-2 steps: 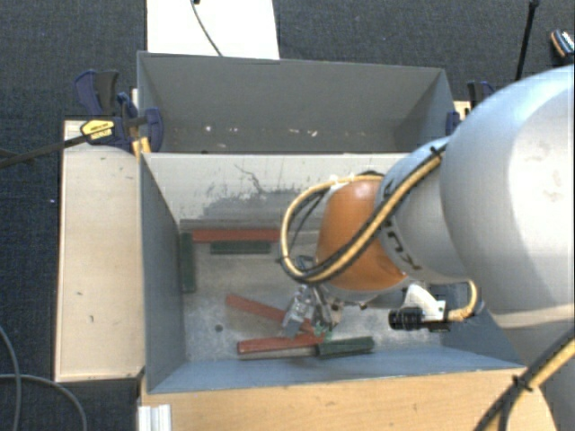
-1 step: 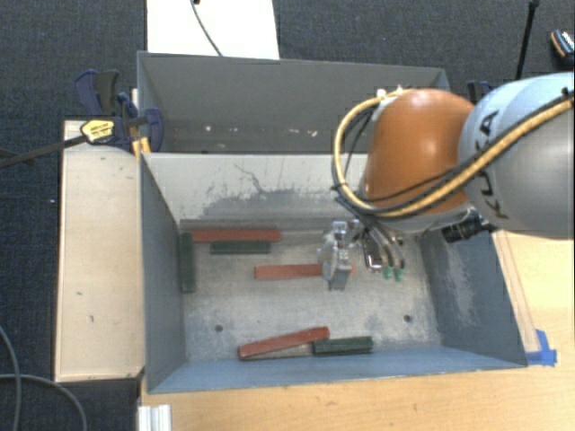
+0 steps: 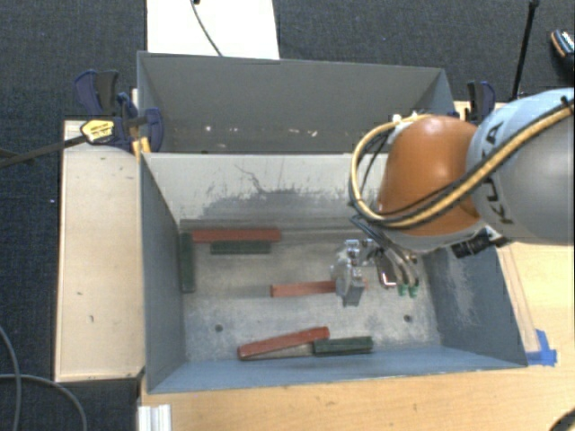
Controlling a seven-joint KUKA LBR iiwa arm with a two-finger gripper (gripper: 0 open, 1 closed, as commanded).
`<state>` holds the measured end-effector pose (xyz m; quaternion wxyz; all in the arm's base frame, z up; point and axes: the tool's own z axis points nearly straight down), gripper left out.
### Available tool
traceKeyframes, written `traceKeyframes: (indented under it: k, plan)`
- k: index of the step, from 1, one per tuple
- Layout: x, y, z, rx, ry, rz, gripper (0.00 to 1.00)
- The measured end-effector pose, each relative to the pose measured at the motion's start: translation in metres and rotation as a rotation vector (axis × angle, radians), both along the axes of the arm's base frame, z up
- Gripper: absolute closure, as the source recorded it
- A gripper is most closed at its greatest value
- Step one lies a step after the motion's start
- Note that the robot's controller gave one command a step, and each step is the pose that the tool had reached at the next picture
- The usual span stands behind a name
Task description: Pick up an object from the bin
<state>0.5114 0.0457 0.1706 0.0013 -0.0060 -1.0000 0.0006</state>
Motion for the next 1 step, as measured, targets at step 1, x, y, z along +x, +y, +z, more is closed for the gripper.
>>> traceKeyframes:
  k: [1]
  plan:
    - [-0.0108, -0.0013, 0.0695, 0.001, -0.011, 0.056, 1.0]
